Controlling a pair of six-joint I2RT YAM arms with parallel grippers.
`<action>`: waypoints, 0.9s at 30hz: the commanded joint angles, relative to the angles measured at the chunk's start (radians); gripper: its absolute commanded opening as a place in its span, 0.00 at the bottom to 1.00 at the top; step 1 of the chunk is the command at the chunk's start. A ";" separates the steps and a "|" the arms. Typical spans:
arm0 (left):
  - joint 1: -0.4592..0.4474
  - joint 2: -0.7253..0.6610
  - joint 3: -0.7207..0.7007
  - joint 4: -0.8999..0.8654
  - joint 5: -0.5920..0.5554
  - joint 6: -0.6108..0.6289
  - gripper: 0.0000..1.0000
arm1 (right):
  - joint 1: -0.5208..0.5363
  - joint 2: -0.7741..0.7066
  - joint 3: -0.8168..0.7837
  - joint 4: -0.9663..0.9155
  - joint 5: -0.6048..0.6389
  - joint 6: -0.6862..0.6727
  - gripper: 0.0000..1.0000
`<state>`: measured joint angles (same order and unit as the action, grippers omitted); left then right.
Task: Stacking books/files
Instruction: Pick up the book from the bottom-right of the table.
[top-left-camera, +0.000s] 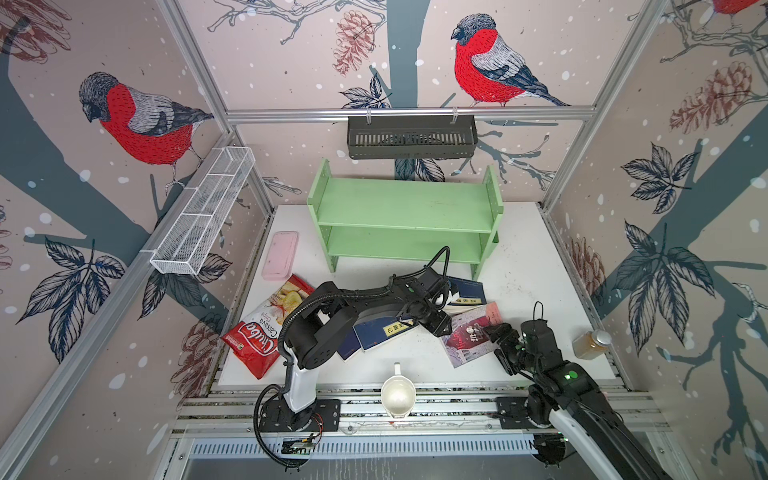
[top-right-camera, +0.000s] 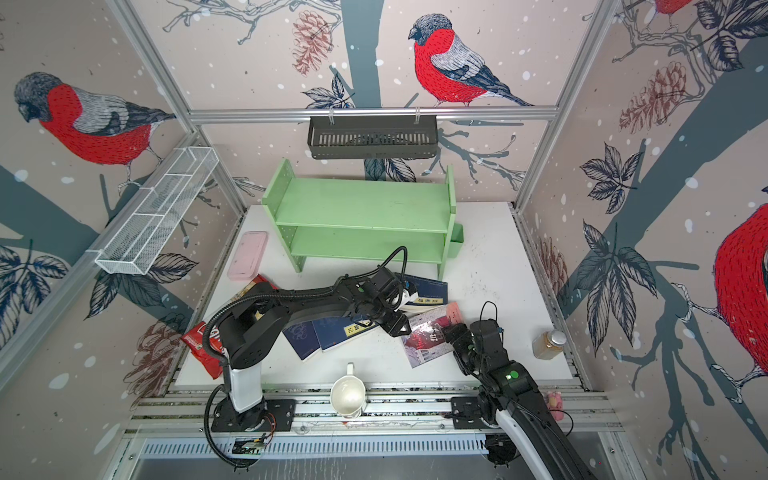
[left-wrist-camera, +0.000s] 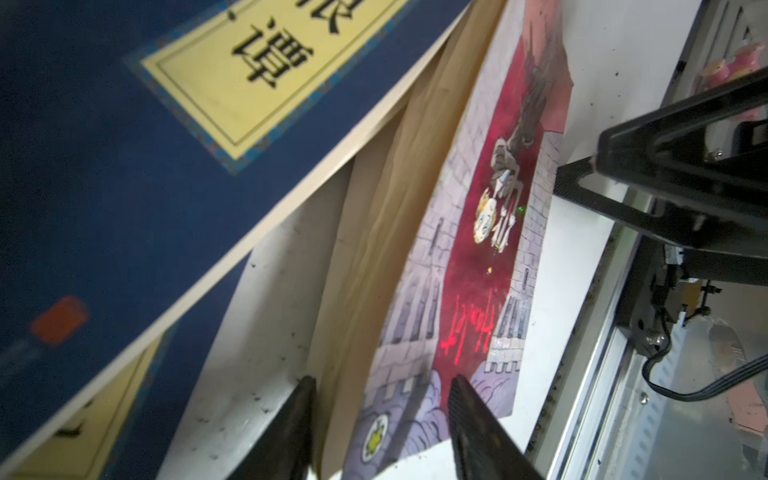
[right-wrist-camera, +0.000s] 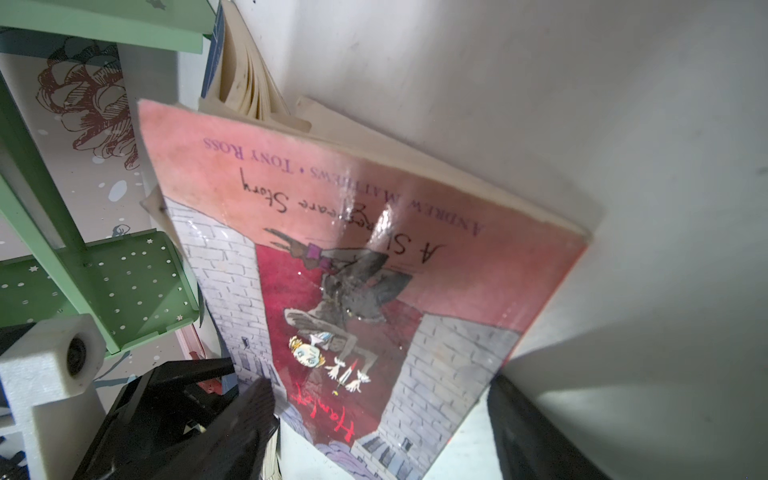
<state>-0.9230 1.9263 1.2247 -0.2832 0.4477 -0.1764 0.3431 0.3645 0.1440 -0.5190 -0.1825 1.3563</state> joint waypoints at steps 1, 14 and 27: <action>0.000 0.002 0.004 0.032 0.075 0.011 0.39 | -0.003 -0.002 -0.024 -0.197 0.067 -0.022 0.83; -0.001 -0.002 0.019 0.021 0.137 -0.001 0.00 | -0.007 -0.030 -0.020 -0.208 0.064 -0.013 0.83; 0.002 -0.124 0.095 -0.100 0.190 0.018 0.00 | -0.007 -0.042 0.097 -0.259 0.063 -0.011 0.91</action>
<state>-0.9230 1.8301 1.3109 -0.3557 0.5957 -0.1791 0.3363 0.3176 0.2188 -0.6998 -0.1310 1.3567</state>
